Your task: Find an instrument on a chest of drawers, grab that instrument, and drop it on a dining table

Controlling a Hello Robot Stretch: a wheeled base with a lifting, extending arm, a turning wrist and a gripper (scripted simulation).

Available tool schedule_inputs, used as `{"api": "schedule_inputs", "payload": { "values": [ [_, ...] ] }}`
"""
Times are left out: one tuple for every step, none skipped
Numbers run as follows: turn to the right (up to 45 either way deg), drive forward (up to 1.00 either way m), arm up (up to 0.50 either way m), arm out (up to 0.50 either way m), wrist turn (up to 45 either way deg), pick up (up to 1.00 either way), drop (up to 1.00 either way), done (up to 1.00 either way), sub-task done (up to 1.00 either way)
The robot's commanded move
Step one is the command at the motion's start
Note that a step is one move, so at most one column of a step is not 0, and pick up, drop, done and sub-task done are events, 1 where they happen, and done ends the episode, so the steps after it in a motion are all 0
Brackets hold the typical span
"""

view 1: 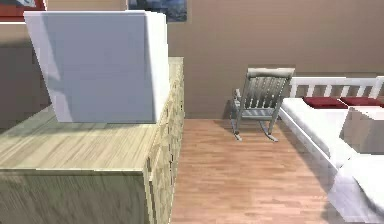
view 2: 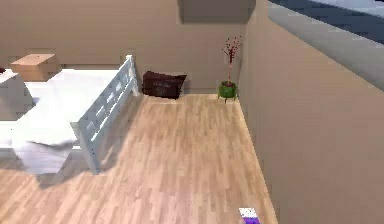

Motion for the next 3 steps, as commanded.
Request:
{"api": "schedule_inputs", "payload": {
  "values": [
    [9.0,0.0,0.0,0.0,0.0,0.0,0.0,0.0,0.0],
    [0.0,1.0,0.0,0.0,0.0,0.0,0.0,0.0,0.0],
    [6.0,0.0,0.0,0.0,0.0,0.0,0.0,0.0,0.0]
  ]
}}
